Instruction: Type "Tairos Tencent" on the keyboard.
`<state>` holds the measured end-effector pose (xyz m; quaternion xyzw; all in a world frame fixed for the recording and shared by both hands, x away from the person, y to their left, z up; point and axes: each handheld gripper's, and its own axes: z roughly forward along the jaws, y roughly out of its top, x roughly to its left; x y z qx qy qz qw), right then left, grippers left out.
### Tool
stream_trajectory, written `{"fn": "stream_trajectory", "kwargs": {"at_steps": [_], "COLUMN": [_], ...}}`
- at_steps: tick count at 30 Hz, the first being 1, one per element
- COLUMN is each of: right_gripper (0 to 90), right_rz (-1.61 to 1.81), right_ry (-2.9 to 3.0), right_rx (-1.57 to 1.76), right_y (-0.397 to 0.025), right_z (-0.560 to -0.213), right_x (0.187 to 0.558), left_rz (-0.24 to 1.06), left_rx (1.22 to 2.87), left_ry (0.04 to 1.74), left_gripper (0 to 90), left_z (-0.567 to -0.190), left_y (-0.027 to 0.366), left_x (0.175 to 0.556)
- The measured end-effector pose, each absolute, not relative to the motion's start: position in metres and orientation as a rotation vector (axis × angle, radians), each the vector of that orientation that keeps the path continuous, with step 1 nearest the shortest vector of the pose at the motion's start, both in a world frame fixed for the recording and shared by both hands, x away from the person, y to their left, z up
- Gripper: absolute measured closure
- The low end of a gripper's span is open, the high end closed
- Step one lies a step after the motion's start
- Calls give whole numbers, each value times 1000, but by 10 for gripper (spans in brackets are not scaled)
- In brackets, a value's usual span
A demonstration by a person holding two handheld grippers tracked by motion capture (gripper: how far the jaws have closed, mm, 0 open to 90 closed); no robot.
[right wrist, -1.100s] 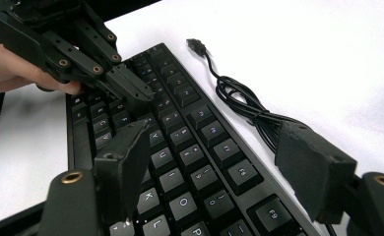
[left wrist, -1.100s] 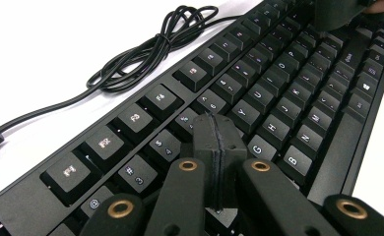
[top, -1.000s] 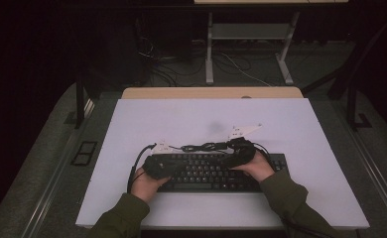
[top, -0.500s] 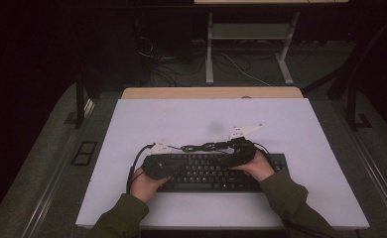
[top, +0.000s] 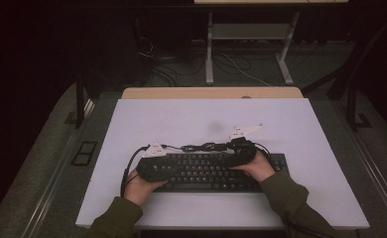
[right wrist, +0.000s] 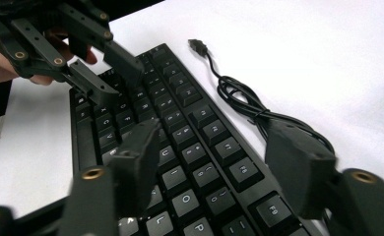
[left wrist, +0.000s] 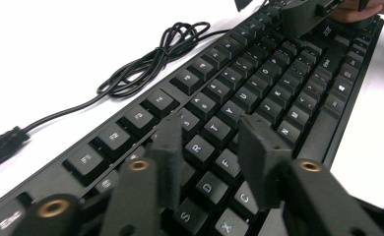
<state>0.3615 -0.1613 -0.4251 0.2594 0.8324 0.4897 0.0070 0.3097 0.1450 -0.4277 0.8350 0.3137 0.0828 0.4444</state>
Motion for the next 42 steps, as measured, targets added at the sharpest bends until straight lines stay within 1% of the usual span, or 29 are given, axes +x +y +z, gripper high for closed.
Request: {"fn": "stream_trajectory", "kwargs": {"at_steps": [3,11,17,25,31,42], "right_gripper": [478,617,737,890,892,892], "right_rz": [1525,1486,1458,1424,1390,1326], "right_ry": [2619,2650,2672,2717,2749,2781], "right_rx": [798,759,730,695,678,663], "right_y": [-161,-158,-157,-157,-155,-151], "right_z": [-425,-425,-425,-425,-428,-434], "right_x": [360,357,356,354,354,353], "left_rz": [210,211,213,220,225,229], "left_rx": [2070,2070,2059,2048,2045,2042], "left_ry": [777,751,748,752,755,757], "left_gripper": [510,372,300,228,199,194], "left_z": [-428,-431,-431,-431,-431,-431], "left_y": [149,155,157,160,160,160], "left_x": [309,308,307,308,308,308]}}
